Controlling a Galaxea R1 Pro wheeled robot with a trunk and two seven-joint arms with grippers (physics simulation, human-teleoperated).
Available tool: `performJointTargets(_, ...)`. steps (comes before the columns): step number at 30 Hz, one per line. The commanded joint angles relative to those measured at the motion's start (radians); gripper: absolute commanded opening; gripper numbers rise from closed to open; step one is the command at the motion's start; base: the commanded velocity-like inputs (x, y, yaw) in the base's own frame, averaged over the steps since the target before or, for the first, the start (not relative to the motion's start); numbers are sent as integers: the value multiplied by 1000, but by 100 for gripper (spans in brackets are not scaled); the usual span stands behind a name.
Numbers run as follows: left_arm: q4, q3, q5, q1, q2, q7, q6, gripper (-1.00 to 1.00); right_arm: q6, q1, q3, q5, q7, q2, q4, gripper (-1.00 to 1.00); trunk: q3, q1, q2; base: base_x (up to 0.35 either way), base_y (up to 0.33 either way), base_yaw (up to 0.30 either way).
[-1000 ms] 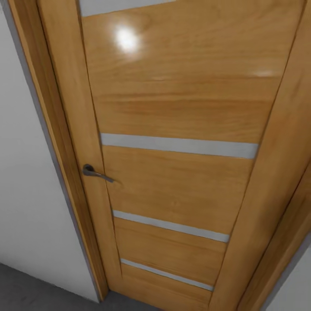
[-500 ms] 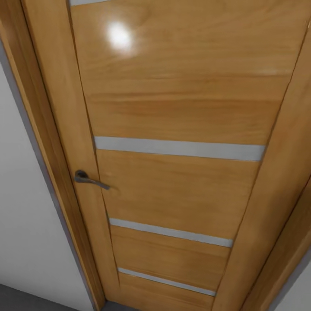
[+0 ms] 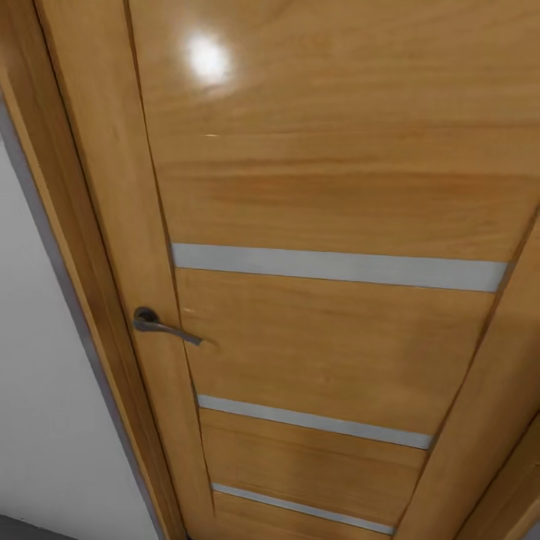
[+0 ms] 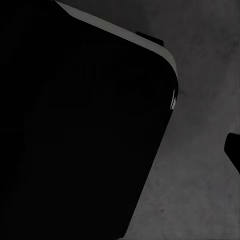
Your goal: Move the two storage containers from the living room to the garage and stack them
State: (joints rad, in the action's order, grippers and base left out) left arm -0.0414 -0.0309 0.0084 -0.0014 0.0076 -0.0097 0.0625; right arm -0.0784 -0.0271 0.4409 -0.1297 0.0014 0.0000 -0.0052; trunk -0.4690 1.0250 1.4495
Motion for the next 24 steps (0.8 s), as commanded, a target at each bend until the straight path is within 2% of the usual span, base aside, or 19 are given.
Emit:
performJointTargets(1, 0, -3, 1, 0, 0, -1, 2, 100, -3, -1, 9, -10, 0, 0, 1, 100, -1, 0, 0, 8, 7, -187)
performJointTargets(18, 0, -3, 1, 0, 0, -1, 3, 100, -3, -1, 9, -10, 0, 0, 1, 100, -1, 0, 0, 1, 1, -231)
performJointTargets(24, 0, -3, 1, 0, 0, -1, 2, 100, -3, -1, 9, -10, 0, 0, 1, 100, -1, 0, 0, 22, 58, -70)
